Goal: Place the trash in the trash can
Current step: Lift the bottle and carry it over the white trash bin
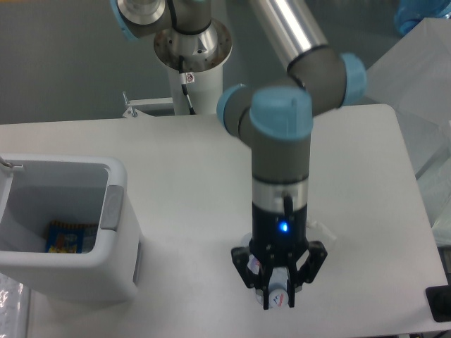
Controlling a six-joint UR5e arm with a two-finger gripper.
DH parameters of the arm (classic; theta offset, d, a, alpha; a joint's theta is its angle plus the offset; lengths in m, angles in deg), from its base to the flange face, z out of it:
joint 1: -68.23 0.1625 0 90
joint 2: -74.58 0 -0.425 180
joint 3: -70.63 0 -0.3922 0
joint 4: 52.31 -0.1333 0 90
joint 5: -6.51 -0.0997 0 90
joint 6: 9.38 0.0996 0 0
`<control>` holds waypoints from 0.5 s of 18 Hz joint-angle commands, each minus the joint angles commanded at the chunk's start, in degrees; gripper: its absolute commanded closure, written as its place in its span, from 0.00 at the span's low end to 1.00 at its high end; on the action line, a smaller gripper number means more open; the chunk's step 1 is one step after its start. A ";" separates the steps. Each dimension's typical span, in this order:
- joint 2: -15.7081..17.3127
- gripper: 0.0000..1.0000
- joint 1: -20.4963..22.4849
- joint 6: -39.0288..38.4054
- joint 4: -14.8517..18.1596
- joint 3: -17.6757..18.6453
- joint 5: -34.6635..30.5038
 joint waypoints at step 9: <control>8.79 0.72 -2.46 -0.97 -0.09 -0.53 6.16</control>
